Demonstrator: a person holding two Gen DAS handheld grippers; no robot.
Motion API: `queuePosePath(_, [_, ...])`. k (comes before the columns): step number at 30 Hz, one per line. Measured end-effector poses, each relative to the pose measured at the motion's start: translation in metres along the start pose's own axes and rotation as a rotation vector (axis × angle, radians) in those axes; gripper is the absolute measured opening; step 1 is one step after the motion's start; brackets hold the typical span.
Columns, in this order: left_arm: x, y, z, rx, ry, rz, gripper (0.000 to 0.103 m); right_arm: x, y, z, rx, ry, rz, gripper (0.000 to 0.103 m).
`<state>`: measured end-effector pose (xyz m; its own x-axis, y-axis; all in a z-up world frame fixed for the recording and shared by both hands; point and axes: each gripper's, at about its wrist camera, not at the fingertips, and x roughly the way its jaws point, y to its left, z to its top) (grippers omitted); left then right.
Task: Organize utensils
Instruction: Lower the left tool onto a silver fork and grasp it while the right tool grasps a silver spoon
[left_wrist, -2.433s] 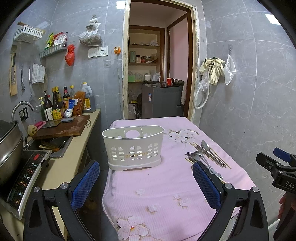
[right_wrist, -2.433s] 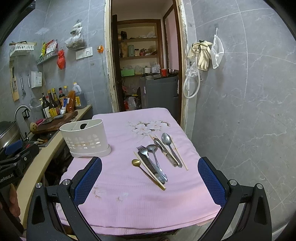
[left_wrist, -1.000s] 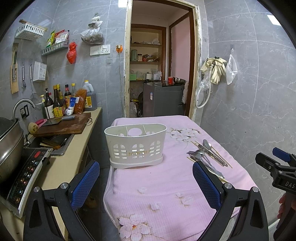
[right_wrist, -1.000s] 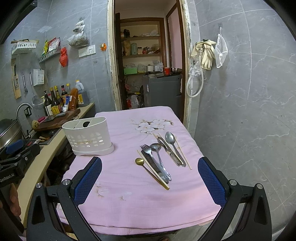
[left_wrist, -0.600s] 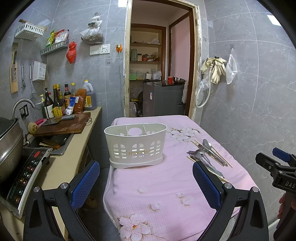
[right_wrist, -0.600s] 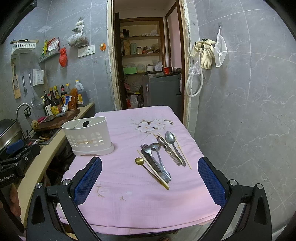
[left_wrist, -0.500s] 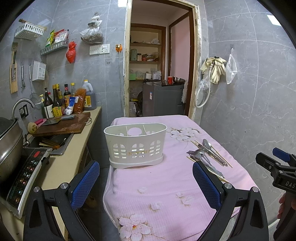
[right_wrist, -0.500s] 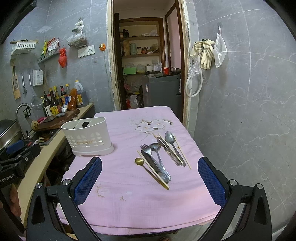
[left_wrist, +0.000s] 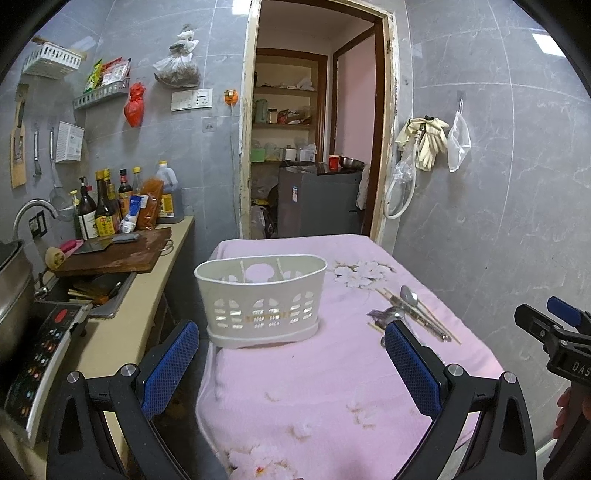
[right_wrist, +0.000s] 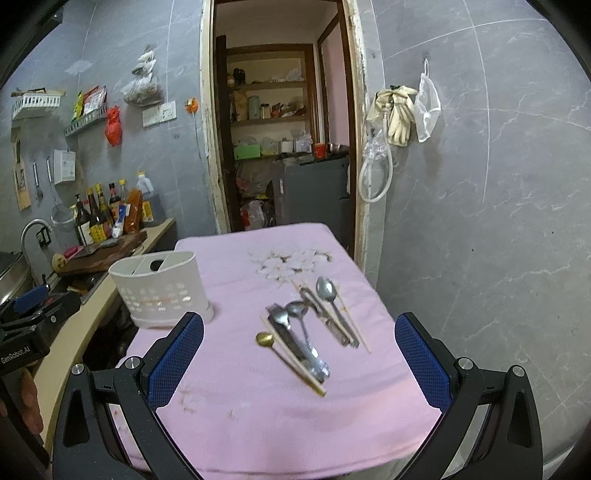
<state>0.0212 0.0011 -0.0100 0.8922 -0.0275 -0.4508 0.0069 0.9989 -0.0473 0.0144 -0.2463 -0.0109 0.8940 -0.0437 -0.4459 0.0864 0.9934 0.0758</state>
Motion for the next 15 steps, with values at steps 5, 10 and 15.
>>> queuePosePath(5, [0.024,-0.014,0.011,-0.004,0.012,-0.017,0.101,0.029,-0.014,0.014,-0.006,0.010,0.015,0.102])
queuePosePath(10, [0.064,-0.037,0.015,-0.033,0.081,-0.050,0.101,0.081,-0.036,0.022,-0.034,0.074,0.071,0.102])
queuePosePath(15, [0.113,-0.060,0.012,-0.087,0.173,-0.042,0.101,0.135,-0.058,0.025,-0.067,0.160,0.110,0.102])
